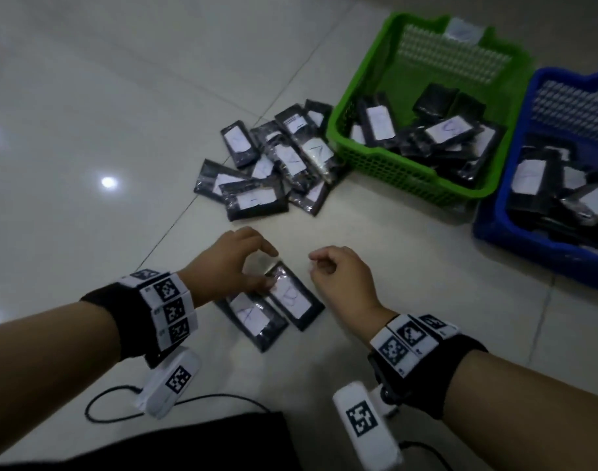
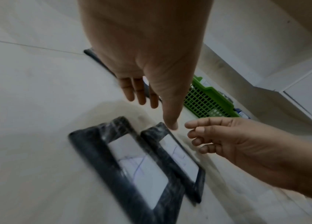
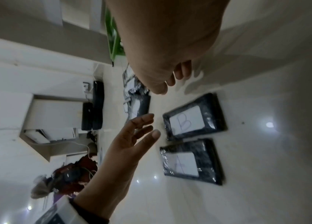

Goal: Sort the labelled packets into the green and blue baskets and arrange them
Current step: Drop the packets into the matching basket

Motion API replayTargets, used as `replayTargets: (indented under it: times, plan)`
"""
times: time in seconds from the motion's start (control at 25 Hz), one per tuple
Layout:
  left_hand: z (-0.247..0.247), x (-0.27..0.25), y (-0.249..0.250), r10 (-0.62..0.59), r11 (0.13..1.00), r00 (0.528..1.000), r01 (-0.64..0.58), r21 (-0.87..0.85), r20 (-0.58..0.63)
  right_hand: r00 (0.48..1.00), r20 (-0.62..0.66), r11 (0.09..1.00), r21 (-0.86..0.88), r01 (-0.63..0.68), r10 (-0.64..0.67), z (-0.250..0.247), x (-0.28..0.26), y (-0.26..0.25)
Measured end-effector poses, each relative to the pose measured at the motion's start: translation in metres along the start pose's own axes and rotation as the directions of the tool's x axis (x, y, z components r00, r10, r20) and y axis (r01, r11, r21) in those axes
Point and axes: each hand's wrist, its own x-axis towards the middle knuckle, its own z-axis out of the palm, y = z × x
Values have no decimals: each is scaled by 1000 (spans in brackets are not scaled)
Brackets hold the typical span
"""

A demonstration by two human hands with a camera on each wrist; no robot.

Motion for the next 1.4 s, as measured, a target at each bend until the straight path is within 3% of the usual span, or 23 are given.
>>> replayTargets:
  times: [0.12,0.24,0.44,0.56,0.68,0.8,0.88,0.96,1.24,1.32,1.4]
  plan:
    - [19,-28,-21,-39,995,993,29,97,113,995,92,984,-174,47,-31,26,-7,3]
    - [26,-35,-26,-26,993,995,14,117,97,985,170,957,-287,46,4,37,-4,3]
    - [7,-11,-26,-125,992,967,117,47,222,979,195,979,-201,-24,64,23,14,-8]
    - [-16,4,-24,-170,962,938,224,-155,301,992,113,998,-3,-60,59,0,34,-20]
    - [-38,24,-7,-163,846,965,243,-475,204,989,-140,985,159,65,-43,-47,63,-42]
    - [-55,51,29,-173,620,975,218,-754,139,899,-433,988,97,120,-67,-110,94,-53]
    - [-63,69,59,-152,506,982,174,-845,111,865,-501,991,108,73,-9,-146,109,-43]
    - [-69,86,88,-126,437,989,120,-891,72,886,-464,994,95,50,-1,-169,118,-30]
    - [-73,139,170,-222,392,967,-28,-920,-124,926,-366,991,59,122,-92,-214,140,-8]
    - [-68,153,193,-243,404,957,-47,-913,-157,899,-431,992,61,109,-72,-234,130,7]
    - [-58,168,221,-240,439,955,-52,-897,-173,806,-589,999,-40,32,-50,-255,114,30]
